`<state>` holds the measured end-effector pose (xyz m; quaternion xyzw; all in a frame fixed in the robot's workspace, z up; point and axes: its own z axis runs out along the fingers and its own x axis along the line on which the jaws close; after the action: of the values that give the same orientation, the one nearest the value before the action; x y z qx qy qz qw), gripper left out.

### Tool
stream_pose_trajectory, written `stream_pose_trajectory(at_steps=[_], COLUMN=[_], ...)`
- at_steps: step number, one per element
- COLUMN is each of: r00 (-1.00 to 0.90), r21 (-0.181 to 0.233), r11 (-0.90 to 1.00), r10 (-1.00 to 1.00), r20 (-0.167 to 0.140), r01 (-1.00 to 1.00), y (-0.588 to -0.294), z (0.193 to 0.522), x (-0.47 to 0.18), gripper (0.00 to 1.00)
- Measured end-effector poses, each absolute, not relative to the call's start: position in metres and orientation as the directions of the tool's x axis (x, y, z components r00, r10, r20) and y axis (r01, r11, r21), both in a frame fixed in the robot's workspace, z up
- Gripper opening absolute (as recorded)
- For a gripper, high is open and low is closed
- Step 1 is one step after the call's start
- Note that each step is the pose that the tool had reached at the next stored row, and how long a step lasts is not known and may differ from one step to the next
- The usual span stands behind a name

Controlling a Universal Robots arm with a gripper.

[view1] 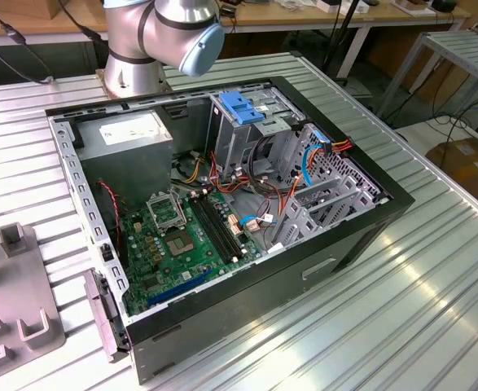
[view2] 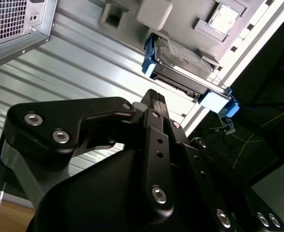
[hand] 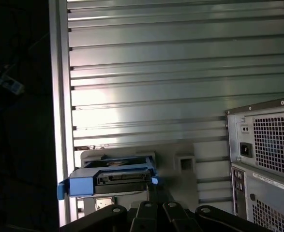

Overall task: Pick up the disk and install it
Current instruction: 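Reach for the disk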

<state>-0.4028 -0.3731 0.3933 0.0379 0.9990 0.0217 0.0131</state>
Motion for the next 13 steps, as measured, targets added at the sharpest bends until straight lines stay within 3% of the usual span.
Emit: stream_pose_trajectory(at_steps=[13], r00=[-0.997], r21=[0.043], r11=[0.996], r10=[0.076], r20=[-0.025], r01=[0.075], y=[-0.373], z=[0.393], x=[-0.424], gripper=[0.10])
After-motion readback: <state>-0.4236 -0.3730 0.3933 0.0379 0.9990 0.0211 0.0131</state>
